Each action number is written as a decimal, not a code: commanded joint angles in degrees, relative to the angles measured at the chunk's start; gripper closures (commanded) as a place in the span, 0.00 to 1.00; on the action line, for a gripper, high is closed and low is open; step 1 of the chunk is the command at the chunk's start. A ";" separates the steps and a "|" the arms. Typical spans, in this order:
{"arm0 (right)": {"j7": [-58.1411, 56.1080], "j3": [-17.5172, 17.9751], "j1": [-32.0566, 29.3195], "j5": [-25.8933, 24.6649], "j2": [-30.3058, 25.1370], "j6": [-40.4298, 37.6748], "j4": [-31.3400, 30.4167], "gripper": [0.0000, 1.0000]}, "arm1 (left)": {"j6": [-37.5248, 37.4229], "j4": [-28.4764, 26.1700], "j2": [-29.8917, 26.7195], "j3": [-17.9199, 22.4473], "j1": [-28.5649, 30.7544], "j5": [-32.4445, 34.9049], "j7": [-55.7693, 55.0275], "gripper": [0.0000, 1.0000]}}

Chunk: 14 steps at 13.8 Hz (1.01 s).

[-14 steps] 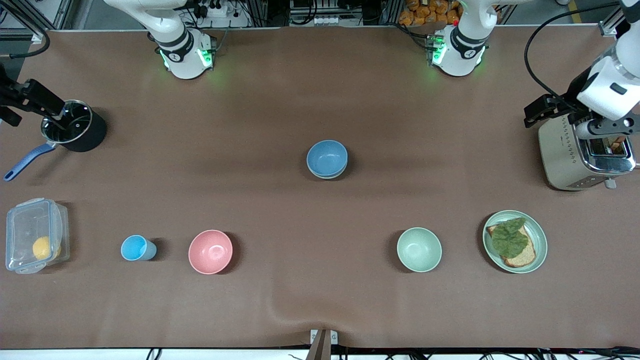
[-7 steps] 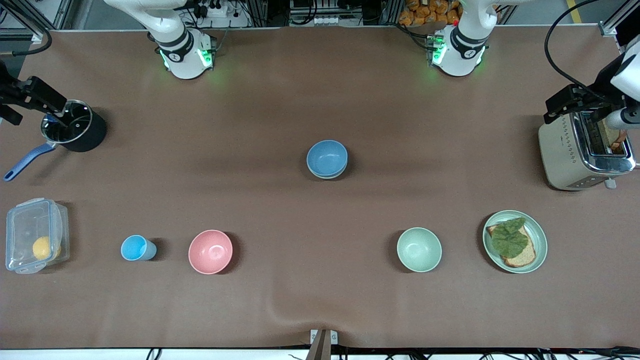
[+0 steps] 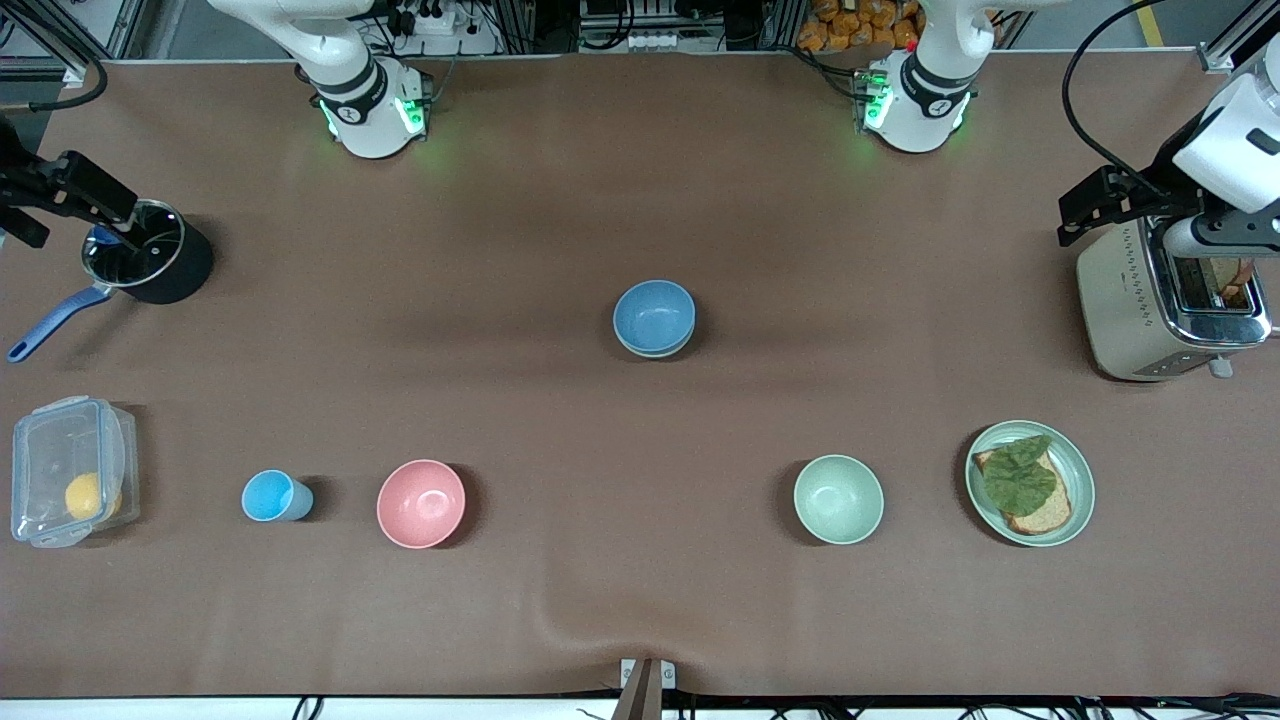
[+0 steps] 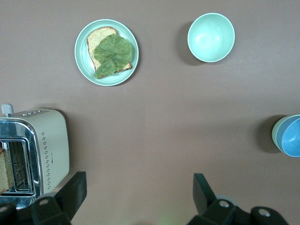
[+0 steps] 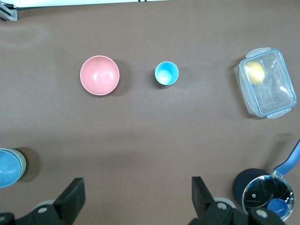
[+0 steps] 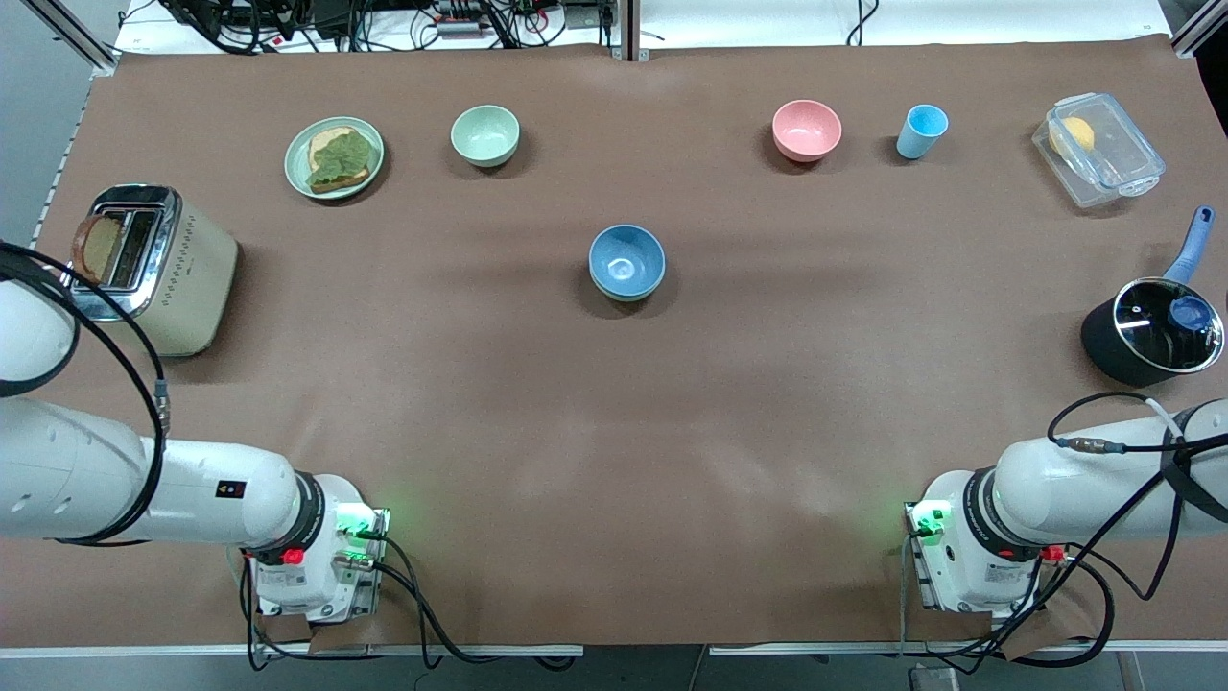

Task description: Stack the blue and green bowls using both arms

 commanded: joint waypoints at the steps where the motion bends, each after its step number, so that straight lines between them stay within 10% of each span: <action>1: -0.32 0.17 -0.60 0.04 -0.71 -0.46 -0.33 0.00 | -1.45 1.75 0.72 0.11 -0.23 -0.99 0.12 0.00; 14: -0.32 0.17 -0.51 1.00 -0.71 -0.72 -0.24 0.00 | -1.45 1.84 0.55 0.11 -0.23 -0.90 0.12 0.00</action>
